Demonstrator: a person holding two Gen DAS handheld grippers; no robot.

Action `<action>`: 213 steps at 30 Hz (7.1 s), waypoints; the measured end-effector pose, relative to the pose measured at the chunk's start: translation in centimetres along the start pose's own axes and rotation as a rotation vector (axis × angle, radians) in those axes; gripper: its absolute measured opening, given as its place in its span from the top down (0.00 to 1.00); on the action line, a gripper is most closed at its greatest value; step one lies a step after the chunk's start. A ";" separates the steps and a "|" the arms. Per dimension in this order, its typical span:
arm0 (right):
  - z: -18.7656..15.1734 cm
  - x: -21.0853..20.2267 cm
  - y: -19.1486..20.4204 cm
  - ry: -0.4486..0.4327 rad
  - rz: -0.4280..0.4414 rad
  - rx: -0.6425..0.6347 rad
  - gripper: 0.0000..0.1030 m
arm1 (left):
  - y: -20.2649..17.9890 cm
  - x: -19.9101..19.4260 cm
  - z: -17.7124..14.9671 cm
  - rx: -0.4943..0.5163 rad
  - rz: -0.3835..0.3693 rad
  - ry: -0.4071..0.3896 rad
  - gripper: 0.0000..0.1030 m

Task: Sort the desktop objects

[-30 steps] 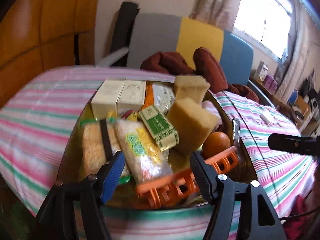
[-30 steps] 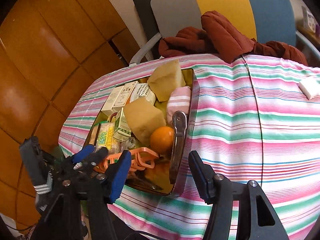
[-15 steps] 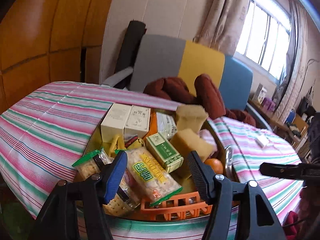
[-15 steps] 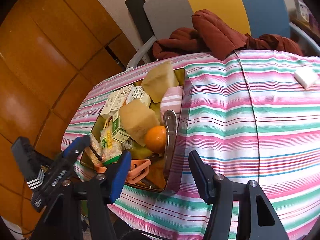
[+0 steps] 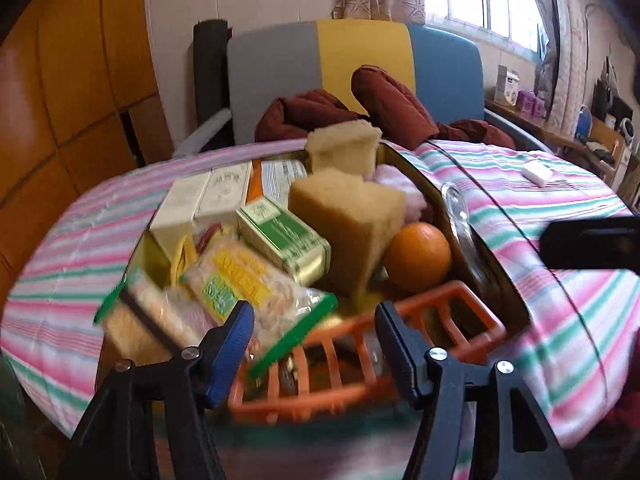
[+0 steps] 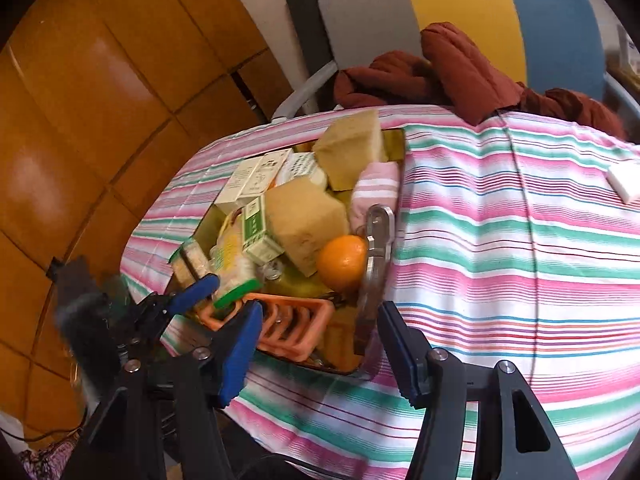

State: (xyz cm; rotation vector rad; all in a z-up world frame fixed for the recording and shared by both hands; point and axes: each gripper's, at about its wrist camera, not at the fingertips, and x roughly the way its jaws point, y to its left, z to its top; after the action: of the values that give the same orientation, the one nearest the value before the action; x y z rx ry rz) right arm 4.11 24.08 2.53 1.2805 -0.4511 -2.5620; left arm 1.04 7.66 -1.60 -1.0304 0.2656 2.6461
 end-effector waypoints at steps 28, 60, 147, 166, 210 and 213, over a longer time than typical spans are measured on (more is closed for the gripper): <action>-1.6 -3.5 -16.6 -0.093 -0.211 0.391 0.29 | -5.7 -4.5 3.0 -0.064 -0.287 -0.145 0.34; 13.9 3.7 -38.8 -0.058 -0.732 0.669 0.29 | -1.0 -3.4 2.0 -0.172 -0.255 -0.098 0.28; 4.4 9.1 9.8 0.080 -0.206 -0.490 0.74 | 5.9 -3.2 -3.7 -0.348 -0.138 -0.028 0.28; 0.6 7.1 7.9 0.190 0.085 -0.317 0.74 | 8.8 -5.9 -3.4 -0.455 -0.077 -0.080 0.28; -0.6 1.1 6.4 -0.108 -0.223 -0.103 0.03 | 6.6 -8.2 -1.8 -0.342 0.215 0.125 0.49; -0.5 1.1 6.4 -0.112 -0.221 -0.102 0.03 | 6.3 -8.1 -1.7 -0.327 0.220 0.132 0.49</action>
State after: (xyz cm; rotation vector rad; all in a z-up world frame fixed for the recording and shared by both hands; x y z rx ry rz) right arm 4.39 17.70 3.85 1.2177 -0.2052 -2.8089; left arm 5.74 -0.39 3.11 -1.3494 -0.0335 2.8877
